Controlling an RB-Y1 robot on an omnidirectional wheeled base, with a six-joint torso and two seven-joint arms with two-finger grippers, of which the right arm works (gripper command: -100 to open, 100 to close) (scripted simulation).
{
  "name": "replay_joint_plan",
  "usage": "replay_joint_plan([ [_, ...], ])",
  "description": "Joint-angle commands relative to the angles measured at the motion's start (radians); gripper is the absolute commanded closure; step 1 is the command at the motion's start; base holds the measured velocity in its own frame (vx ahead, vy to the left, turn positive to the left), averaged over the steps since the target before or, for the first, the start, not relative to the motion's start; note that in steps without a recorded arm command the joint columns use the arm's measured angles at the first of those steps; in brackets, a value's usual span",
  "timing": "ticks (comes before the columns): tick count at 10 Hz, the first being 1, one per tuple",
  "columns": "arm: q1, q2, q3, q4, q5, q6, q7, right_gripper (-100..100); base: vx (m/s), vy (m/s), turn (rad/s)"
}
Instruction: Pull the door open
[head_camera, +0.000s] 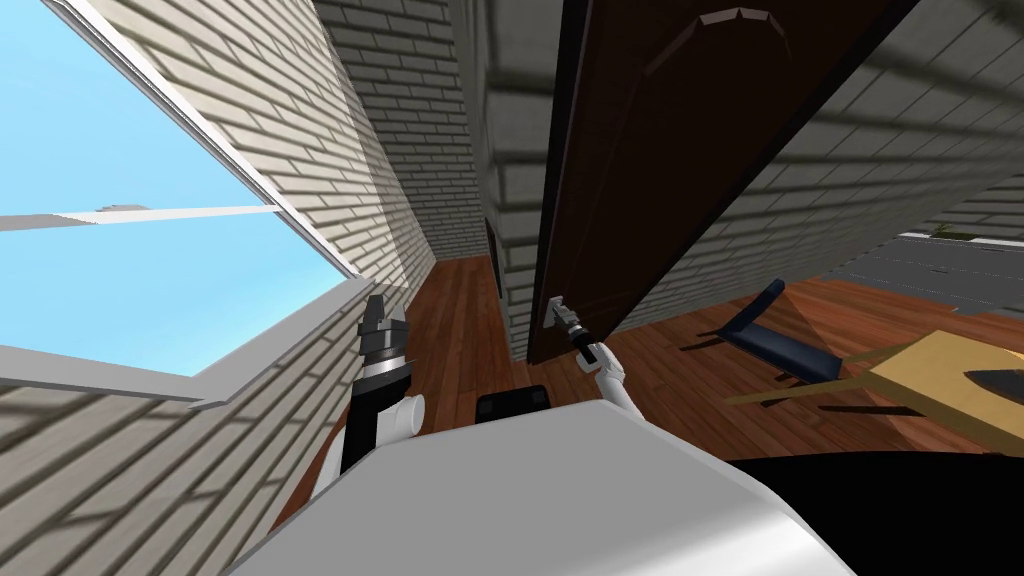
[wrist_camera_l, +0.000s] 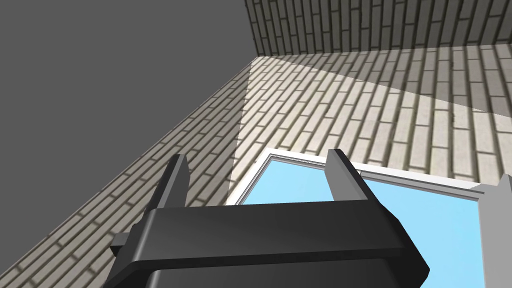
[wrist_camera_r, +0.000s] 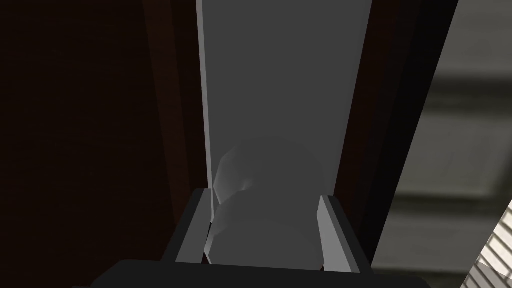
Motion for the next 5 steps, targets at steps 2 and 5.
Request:
replay_joint_plan([
  [2,0.001,0.003,0.002,0.000,0.000,-0.002,-0.001,100,0.000,0.000,0.000],
  [5,-0.003,-0.001,0.019,0.000,-0.076,0.001,-0.055,100,-0.068,-0.051,0.078],
])
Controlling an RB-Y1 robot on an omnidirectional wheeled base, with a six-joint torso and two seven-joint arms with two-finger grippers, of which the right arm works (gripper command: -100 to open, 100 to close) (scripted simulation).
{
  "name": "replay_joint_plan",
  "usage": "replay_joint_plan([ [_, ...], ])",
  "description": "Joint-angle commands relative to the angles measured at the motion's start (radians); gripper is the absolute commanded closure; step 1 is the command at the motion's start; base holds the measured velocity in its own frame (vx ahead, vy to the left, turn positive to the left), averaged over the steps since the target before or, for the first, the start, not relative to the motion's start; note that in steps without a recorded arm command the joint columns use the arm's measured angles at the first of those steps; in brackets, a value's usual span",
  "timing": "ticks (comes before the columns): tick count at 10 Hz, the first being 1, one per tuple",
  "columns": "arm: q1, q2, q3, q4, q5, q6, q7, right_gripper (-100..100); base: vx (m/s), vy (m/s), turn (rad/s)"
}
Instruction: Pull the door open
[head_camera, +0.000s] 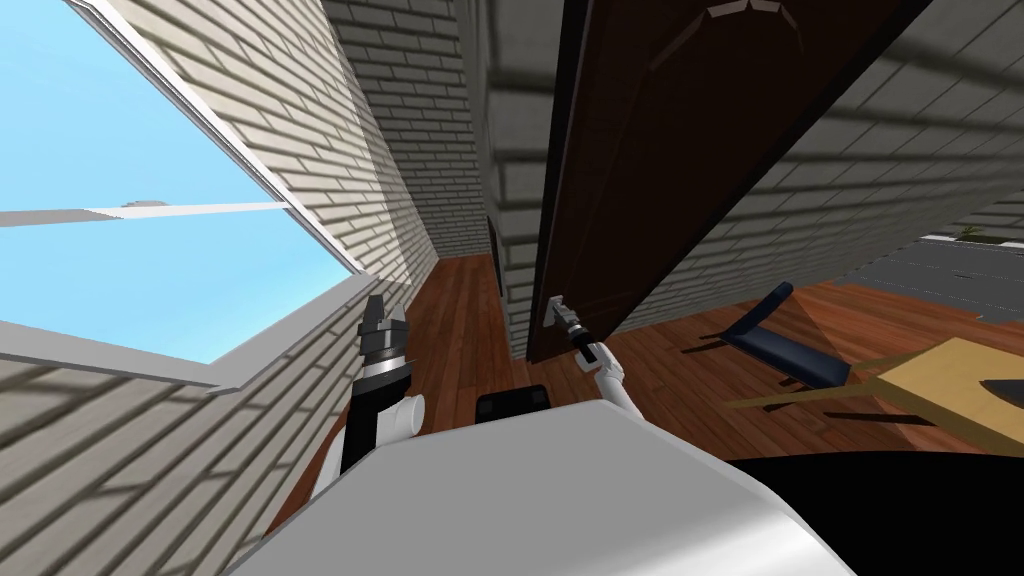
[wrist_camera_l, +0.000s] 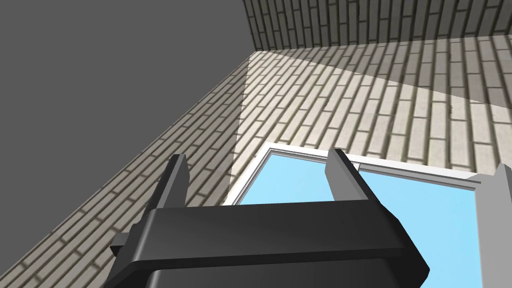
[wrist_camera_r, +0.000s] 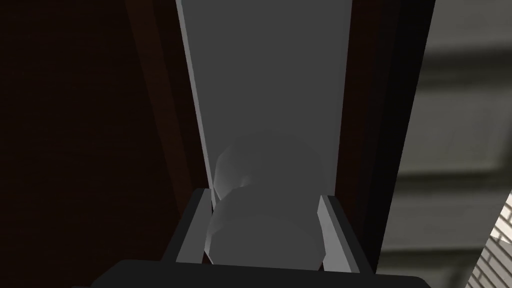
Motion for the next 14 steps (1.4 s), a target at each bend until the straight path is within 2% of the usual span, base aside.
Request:
replay_joint_plan([
  [1,-0.002,0.002,0.011,0.002,-0.031,-0.001,-0.026,100,-0.074,-0.058,0.066],
  [5,-0.007,0.001,0.035,0.002,-0.130,0.001,-0.097,100,-0.091,-0.050,0.071],
  [10,-0.015,-0.001,0.076,0.003,-0.282,0.004,-0.216,100,-0.098,-0.070,0.100],
  [11,-0.015,-0.001,0.076,0.003,-0.294,0.004,-0.216,100,-0.059,-0.045,0.040],
  [14,-0.020,-0.002,0.104,0.003,-0.392,0.007,-0.297,100,-0.082,-0.061,0.090],
])
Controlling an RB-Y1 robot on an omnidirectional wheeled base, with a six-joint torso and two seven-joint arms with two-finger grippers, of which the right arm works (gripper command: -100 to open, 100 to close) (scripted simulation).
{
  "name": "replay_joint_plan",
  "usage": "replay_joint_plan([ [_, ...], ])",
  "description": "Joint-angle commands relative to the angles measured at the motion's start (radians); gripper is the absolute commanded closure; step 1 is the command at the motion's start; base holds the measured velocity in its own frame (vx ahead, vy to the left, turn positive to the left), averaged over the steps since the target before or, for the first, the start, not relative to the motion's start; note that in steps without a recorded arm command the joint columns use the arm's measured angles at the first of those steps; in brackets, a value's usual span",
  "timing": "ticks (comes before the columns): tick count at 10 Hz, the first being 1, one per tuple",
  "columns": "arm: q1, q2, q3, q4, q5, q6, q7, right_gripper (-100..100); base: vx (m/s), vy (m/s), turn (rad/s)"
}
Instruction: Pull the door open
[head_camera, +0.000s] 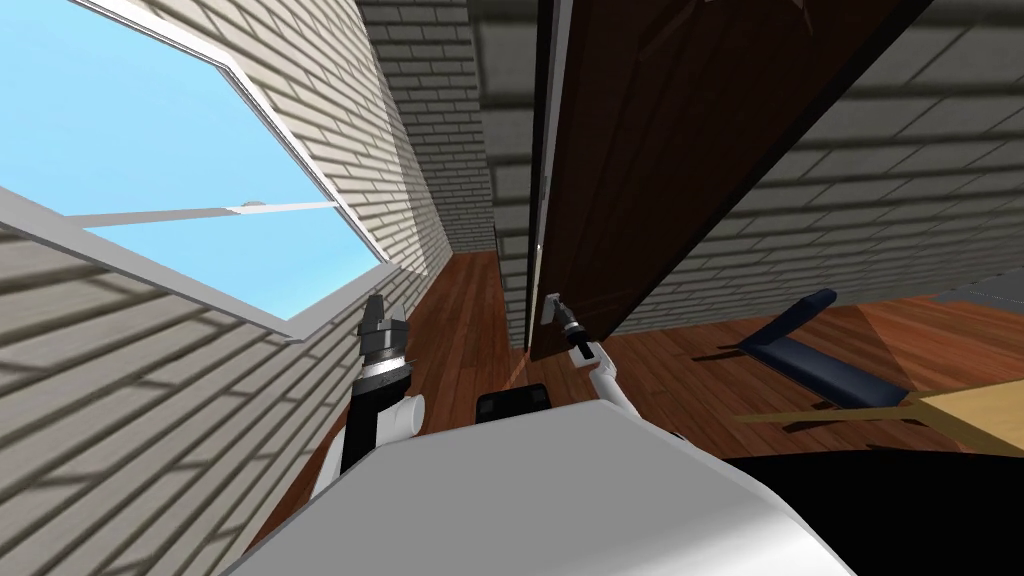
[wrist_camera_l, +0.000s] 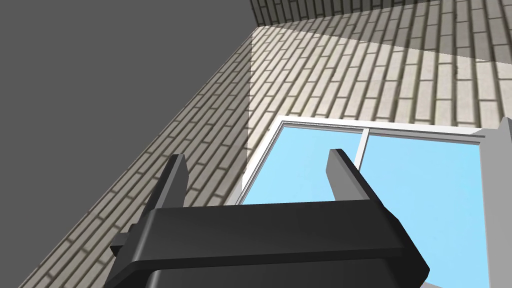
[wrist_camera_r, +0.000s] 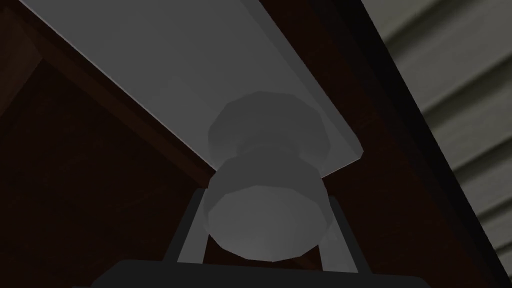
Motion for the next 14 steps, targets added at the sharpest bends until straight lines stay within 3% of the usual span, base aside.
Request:
replay_joint_plan([
  [1,-0.001,0.006,0.019,-0.009,-0.033,-0.007,-0.025,100,-0.064,-0.059,0.064],
  [14,-0.019,0.002,0.114,-0.007,-0.412,0.002,-0.304,100,-0.071,-0.050,0.081],
])
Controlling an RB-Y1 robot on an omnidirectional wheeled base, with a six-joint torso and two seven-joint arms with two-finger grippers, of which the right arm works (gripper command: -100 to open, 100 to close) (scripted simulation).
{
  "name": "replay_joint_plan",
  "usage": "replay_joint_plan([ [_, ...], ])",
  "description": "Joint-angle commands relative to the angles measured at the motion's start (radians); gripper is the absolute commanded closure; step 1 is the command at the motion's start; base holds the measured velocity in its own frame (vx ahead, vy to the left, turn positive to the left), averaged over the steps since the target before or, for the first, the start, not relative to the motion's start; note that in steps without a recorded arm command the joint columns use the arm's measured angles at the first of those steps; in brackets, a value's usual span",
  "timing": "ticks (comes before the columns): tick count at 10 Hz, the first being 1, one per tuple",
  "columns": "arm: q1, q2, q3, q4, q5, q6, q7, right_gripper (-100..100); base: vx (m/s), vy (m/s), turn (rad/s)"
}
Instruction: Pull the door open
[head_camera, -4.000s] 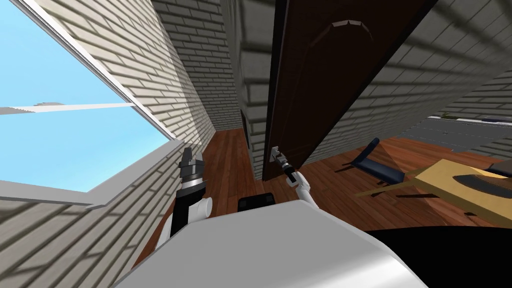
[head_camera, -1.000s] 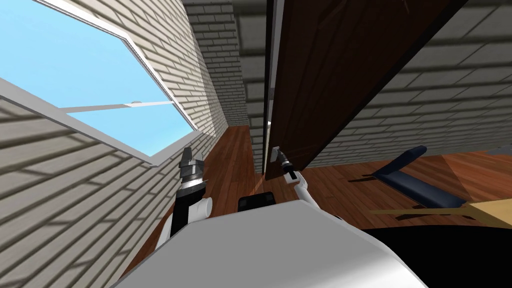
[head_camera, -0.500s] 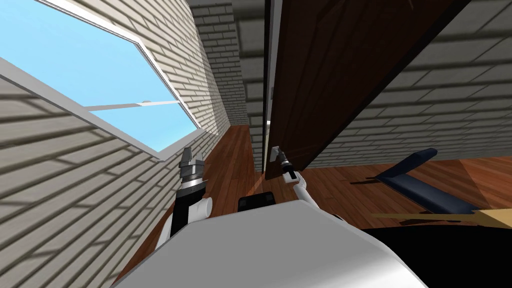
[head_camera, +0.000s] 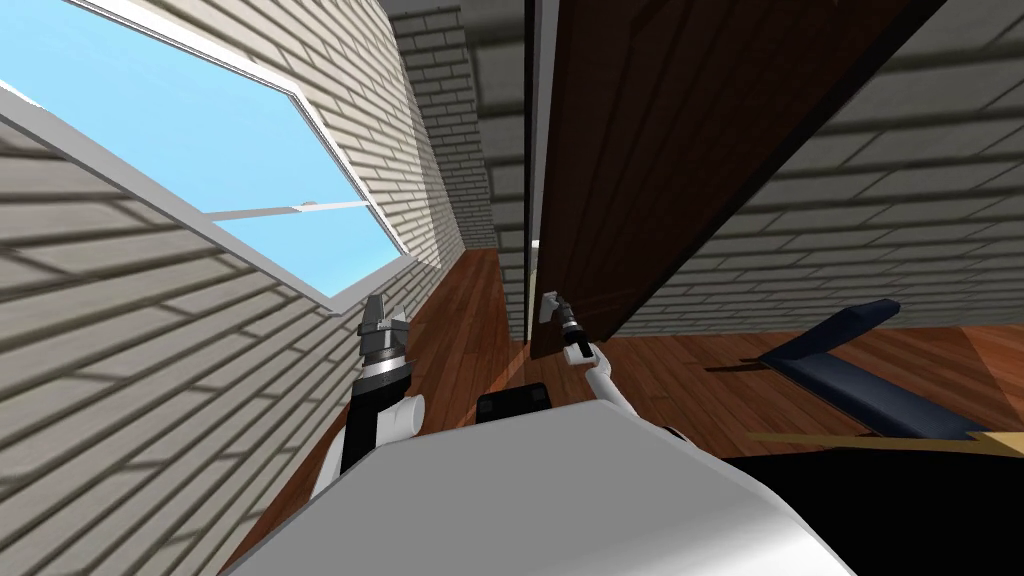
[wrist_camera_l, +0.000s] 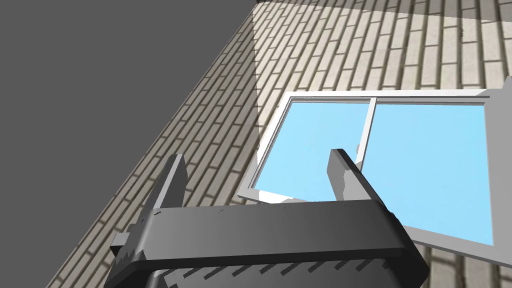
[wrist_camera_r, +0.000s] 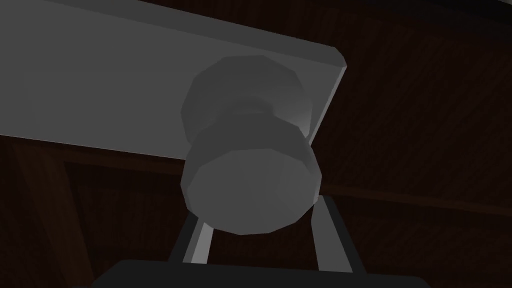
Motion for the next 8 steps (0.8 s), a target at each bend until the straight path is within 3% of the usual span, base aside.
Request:
replay_joint_plan([
  [1,-0.013,0.013,0.028,-0.007,-0.026,-0.007,-0.023,100,-0.049,-0.041,0.051],
  [2,-0.015,0.013,0.039,-0.007,-0.069,-0.006,-0.055,100,-0.051,-0.042,0.102],
  [3,-0.015,0.013,0.039,-0.007,-0.071,-0.006,-0.055,100,-0.037,-0.035,0.062],
  [4,-0.017,0.012,0.050,-0.006,-0.115,-0.005,-0.088,100,-0.069,-0.044,0.080],
  [5,-0.017,0.012,0.050,-0.006,-0.115,-0.005,-0.088,100,-0.059,-0.028,0.065],
  [6,-0.019,0.012,0.061,-0.006,-0.160,-0.004,-0.120,100,-0.049,-0.030,0.067],
  [7,-0.019,0.012,0.061,-0.006,-0.160,-0.004,-0.120,100,-0.045,-0.027,0.029],
  [8,-0.021,0.012,0.072,-0.006,-0.205,-0.003,-0.153,100,-0.054,-0.045,0.061],
])
